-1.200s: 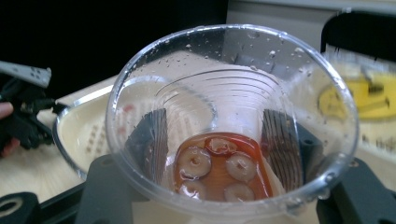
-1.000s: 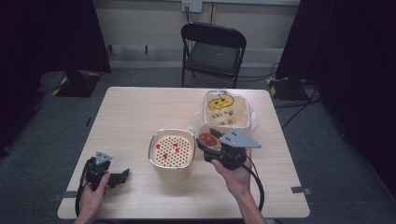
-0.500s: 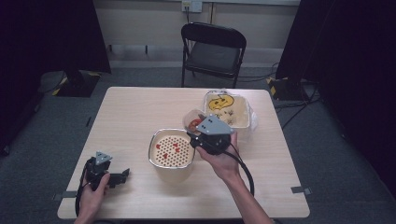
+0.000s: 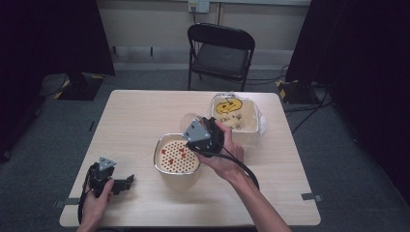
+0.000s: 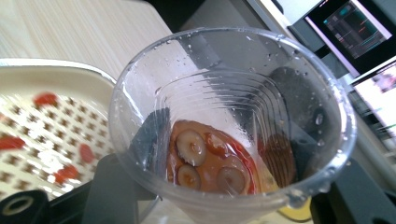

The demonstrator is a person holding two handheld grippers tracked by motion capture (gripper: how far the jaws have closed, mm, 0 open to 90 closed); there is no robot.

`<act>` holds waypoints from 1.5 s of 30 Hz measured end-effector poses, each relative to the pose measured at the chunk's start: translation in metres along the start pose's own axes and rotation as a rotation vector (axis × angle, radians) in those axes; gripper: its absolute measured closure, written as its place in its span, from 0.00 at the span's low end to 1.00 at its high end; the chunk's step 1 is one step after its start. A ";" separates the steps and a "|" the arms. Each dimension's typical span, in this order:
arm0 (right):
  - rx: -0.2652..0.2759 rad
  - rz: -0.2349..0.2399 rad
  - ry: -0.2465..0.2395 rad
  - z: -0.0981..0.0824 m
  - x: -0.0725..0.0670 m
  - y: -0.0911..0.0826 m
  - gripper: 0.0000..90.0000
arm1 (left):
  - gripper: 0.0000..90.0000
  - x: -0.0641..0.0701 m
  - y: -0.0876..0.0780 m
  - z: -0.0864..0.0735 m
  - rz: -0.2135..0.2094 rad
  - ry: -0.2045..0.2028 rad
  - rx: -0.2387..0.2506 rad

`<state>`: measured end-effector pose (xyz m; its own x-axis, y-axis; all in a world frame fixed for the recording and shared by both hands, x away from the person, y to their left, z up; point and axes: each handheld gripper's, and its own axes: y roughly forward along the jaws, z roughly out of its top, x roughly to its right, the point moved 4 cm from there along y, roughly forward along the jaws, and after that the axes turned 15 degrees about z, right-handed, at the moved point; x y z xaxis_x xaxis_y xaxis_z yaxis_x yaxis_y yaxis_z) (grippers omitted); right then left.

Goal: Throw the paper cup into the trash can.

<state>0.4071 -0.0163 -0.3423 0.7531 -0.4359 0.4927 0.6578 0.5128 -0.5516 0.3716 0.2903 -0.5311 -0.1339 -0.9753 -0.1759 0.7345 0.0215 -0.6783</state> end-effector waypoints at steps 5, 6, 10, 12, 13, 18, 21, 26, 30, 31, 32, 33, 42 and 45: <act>-0.076 -0.029 -0.107 0.003 -0.005 0.010 0.52 | 0.00 0.000 0.000 0.000 0.000 0.000 0.000; -0.094 -0.039 -0.131 0.002 -0.006 0.012 0.53 | 0.00 0.000 0.000 0.000 0.001 0.000 -0.001; -0.156 -0.067 -0.224 0.002 -0.013 0.018 0.53 | 0.00 0.000 0.000 0.000 0.000 0.000 -0.001; -0.178 -0.092 -0.270 0.003 -0.016 0.019 0.53 | 0.00 0.000 0.000 0.000 0.000 0.000 0.000; -0.211 -0.121 -0.333 0.003 -0.019 0.021 0.53 | 0.00 0.000 0.000 0.000 0.001 0.000 -0.001; -0.281 -0.183 -0.465 0.002 -0.025 0.024 0.53 | 0.00 0.000 0.000 0.000 0.001 0.001 0.000; -0.323 -0.224 -0.554 0.003 -0.025 0.026 0.54 | 0.00 0.000 0.000 0.000 0.001 0.001 0.000; -0.370 -0.257 -0.622 0.000 -0.027 0.028 0.54 | 0.00 0.000 0.000 0.000 0.000 0.000 0.000; -0.399 -0.292 -0.708 0.001 -0.030 0.029 0.54 | 0.00 0.000 0.000 0.000 0.000 0.001 0.000; -0.410 -0.303 -0.737 0.001 -0.030 0.030 0.54 | 0.00 0.000 0.000 0.000 0.000 0.000 0.000; -0.410 -0.303 -0.737 0.001 -0.030 0.030 0.54 | 0.00 0.000 0.000 0.000 0.000 0.000 0.000; -0.417 -0.306 -0.748 0.001 -0.031 0.030 0.54 | 0.00 0.000 0.000 0.000 0.001 0.000 0.000; -0.510 -0.396 -0.950 -0.003 -0.034 0.034 0.54 | 0.00 0.000 0.000 0.000 0.001 0.000 0.000; -0.528 -0.434 -1.000 -0.002 -0.035 0.032 0.54 | 0.00 0.000 0.000 0.000 0.000 0.000 -0.001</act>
<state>0.4019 0.0142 -0.3785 0.2802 0.3868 0.8786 0.9529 -0.0013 -0.3033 0.3715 0.2903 -0.5311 -0.1339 -0.9752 -0.1762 0.7339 0.0219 -0.6789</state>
